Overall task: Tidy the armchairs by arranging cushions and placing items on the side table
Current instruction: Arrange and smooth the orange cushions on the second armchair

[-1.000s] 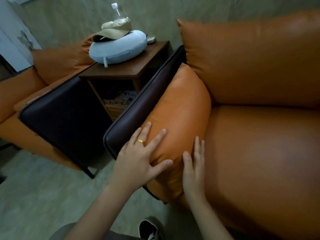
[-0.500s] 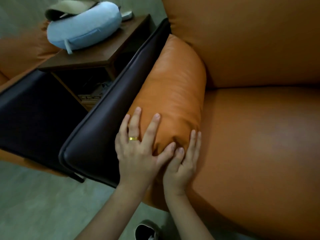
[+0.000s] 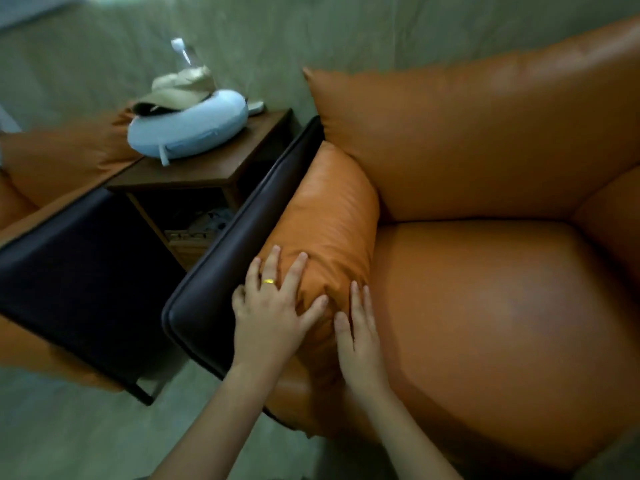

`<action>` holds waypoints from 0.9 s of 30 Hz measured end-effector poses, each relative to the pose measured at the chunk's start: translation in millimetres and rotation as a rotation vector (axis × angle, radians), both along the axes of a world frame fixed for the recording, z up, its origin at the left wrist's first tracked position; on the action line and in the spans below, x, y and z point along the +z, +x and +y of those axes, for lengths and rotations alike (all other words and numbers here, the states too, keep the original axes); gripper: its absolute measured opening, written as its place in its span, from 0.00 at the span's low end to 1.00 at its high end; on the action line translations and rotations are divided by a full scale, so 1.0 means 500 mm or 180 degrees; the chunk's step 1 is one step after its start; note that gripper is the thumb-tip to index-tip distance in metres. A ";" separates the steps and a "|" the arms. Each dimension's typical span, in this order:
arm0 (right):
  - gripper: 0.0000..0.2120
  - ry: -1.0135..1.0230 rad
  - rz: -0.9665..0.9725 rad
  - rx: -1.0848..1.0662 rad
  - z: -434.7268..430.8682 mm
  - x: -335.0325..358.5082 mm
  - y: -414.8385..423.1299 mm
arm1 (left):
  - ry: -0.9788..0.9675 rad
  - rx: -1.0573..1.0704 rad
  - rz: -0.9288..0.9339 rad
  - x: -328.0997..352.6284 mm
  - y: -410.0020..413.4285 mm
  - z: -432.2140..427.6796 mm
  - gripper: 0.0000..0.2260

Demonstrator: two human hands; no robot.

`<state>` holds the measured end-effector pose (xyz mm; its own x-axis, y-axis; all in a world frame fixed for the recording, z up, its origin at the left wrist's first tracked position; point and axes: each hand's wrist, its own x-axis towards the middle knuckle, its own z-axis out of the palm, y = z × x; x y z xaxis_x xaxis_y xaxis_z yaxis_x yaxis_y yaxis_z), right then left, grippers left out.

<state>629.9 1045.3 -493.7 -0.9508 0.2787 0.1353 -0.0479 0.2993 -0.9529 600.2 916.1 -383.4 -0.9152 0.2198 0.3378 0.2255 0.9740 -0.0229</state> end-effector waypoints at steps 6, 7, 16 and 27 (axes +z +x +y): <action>0.30 0.0781 -0.0261 0.0372 0.251 0.097 0.103 | 0.0183 -0.0264 -0.0311 0.078 0.051 0.138 0.28; 0.30 0.0767 -0.0296 0.0174 0.293 0.125 0.126 | 0.0235 -0.0455 -0.0401 0.075 0.056 0.170 0.29; 0.27 0.1707 -0.0627 -0.1176 0.680 0.349 0.331 | 0.0781 -0.1739 -0.1323 0.023 0.112 0.578 0.26; 0.31 0.2209 -0.1521 -0.0909 0.997 0.357 0.314 | 0.1633 -0.2934 -0.1731 0.119 0.063 1.100 0.24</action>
